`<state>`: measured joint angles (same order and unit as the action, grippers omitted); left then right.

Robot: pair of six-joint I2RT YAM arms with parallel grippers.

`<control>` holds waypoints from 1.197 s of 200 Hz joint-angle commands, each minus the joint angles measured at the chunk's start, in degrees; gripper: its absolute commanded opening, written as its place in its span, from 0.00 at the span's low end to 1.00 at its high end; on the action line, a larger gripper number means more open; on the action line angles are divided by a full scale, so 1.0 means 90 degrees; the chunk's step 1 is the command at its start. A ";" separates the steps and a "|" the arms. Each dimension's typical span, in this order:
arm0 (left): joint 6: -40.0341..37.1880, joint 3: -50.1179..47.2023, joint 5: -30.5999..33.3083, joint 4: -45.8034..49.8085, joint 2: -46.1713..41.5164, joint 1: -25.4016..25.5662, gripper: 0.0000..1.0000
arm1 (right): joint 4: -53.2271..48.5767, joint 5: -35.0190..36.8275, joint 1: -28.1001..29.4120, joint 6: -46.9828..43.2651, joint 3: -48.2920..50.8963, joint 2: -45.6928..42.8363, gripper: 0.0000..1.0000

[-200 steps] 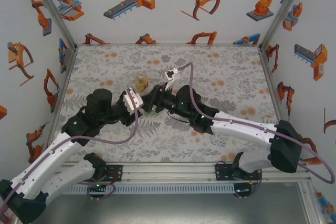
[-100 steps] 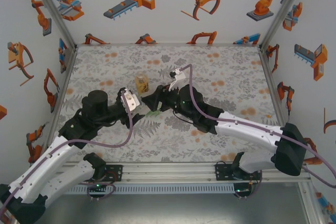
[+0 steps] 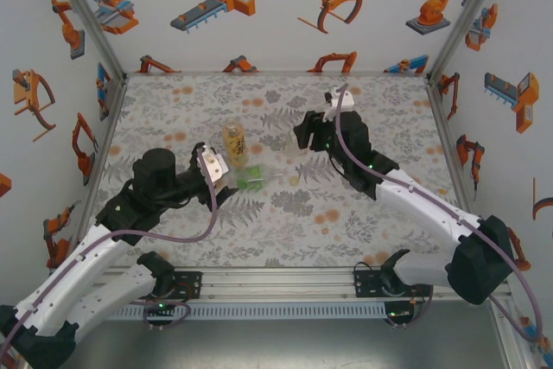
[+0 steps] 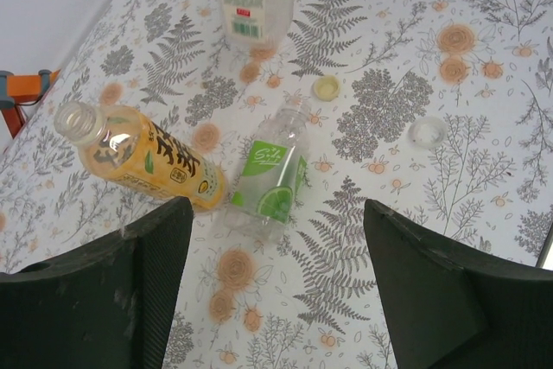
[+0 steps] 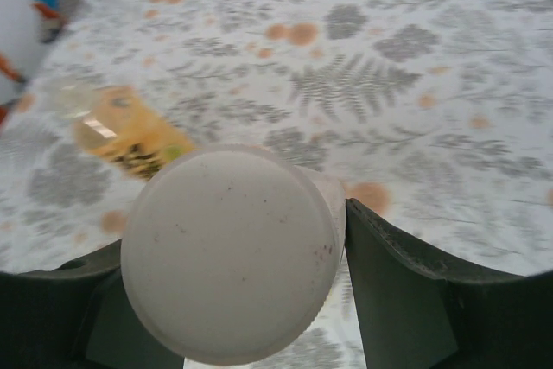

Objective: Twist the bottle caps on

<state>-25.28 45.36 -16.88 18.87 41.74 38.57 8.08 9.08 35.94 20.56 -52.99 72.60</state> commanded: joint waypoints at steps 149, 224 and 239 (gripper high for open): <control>0.0121 -0.0089 0.0062 -0.0115 -0.0069 -0.0053 0.76 | 0.1141 -0.0039 -0.1787 -0.1818 -0.0306 0.2228 0.51; 0.0129 -0.0071 0.0036 -0.0124 0.0003 -0.0056 0.76 | 0.0896 -0.0111 -0.1843 -0.1687 -0.0382 0.2213 0.68; 0.0130 -0.0070 0.0030 -0.0127 0.0022 -0.0057 0.76 | 0.0799 -0.0096 -0.1844 -0.1714 -0.0459 0.2164 0.69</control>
<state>-25.06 45.23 -16.27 18.85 41.82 38.52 16.56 8.36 19.66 4.89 -54.65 92.38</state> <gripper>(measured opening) 0.758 0.678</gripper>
